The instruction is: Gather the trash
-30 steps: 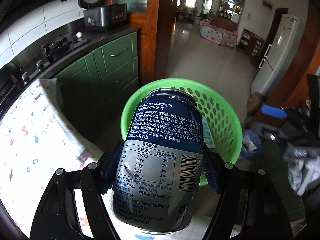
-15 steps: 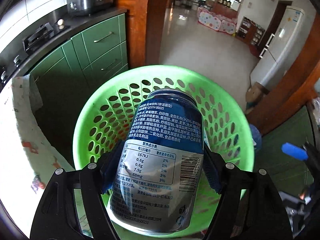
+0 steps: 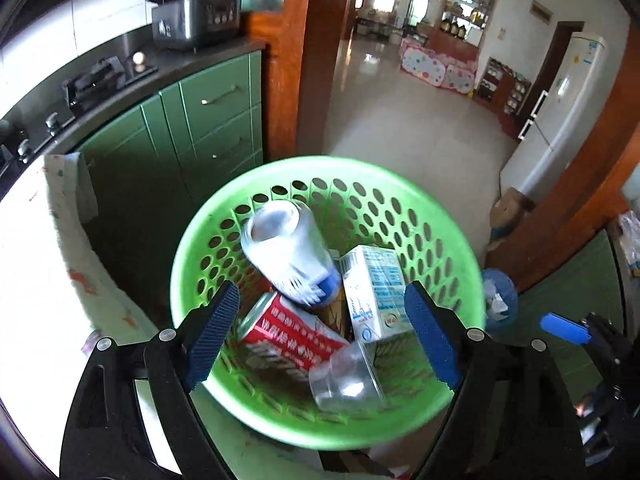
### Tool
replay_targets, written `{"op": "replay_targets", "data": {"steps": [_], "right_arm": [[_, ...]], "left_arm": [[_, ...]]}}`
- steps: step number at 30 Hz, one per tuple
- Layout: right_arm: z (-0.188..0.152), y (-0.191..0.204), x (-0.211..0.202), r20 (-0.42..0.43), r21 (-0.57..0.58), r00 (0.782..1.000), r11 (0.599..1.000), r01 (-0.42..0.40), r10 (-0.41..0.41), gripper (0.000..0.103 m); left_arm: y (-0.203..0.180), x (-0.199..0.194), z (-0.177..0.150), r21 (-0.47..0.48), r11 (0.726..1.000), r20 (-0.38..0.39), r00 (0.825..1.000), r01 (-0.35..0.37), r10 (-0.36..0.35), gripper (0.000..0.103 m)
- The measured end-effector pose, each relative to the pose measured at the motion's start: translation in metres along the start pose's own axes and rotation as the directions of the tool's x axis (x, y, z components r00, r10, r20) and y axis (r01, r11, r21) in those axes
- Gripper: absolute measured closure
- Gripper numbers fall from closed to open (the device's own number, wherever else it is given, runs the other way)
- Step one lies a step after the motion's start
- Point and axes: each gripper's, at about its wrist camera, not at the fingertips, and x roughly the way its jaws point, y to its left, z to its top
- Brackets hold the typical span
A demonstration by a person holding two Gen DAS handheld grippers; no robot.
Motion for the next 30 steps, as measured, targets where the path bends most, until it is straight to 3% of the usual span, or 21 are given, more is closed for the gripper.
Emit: {"op": "replay_targets", "data": {"steps": [7, 15, 23, 30], "right_arm": [[-0.011, 0.021, -0.025, 0.03, -0.002, 1.0, 1.0, -0.001, 0.001, 0.013], [-0.024, 0.054, -0.055, 0.059, -0.034, 0.998, 0.999, -0.004, 0.006, 0.012], [-0.043, 0.08, -0.079, 0.075, -0.033, 0.997, 0.999, 0.005, -0.003, 0.01], [-0.055, 0.103, -0.091, 0.091, -0.073, 0.995, 0.996, 0.047, -0.04, 0.009]], "left_arm": [[0.003, -0.065, -0.033, -0.021, 1.0, 0.077, 0.997, -0.017, 0.018, 0.017], [0.008, -0.135, -0.087, -0.035, 0.994, 0.168, 0.979, -0.108, 0.112, 0.009], [0.031, -0.185, -0.139, -0.14, 0.981, 0.216, 0.963, -0.134, 0.162, 0.007], [0.029, -0.215, -0.18, -0.169, 0.968, 0.251, 0.941, -0.187, 0.226, 0.006]]}}
